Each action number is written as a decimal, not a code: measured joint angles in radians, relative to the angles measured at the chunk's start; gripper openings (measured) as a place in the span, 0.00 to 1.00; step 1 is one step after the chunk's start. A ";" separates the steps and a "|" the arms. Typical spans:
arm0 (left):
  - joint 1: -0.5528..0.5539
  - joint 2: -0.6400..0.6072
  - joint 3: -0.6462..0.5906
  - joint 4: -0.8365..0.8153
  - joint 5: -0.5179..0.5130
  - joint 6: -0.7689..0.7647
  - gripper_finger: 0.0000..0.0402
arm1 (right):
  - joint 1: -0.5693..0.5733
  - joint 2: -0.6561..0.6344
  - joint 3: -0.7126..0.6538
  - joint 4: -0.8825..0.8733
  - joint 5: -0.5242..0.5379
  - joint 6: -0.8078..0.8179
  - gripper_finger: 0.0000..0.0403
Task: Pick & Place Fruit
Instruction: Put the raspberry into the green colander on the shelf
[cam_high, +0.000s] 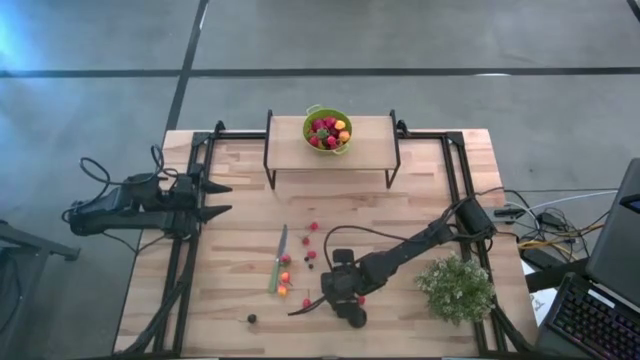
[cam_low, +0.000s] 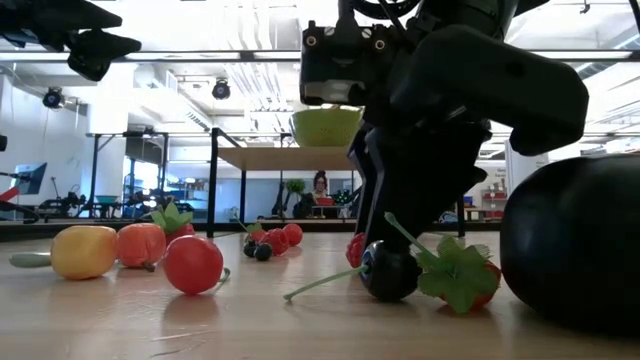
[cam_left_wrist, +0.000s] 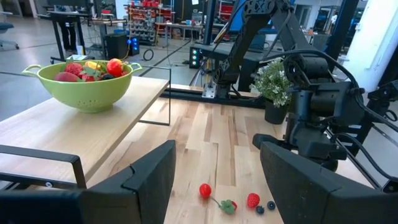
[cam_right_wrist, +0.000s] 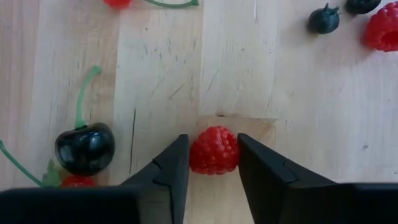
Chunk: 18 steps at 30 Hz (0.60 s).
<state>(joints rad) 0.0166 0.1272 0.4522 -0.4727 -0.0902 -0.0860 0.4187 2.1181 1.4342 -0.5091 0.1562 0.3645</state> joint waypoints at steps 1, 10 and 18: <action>0.000 0.000 0.000 0.000 0.000 0.000 0.60 | 0.000 0.000 0.000 0.000 0.000 -0.001 0.26; 0.000 0.000 0.000 0.000 0.000 0.000 0.60 | -0.002 -0.004 0.041 -0.037 0.004 -0.057 0.28; 0.000 0.000 0.000 0.000 0.000 0.000 0.60 | -0.014 -0.083 0.132 -0.143 0.024 -0.176 0.24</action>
<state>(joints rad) 0.0169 0.1272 0.4522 -0.4731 -0.0904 -0.0860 0.4043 2.0352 1.5659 -0.6522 0.1799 0.1882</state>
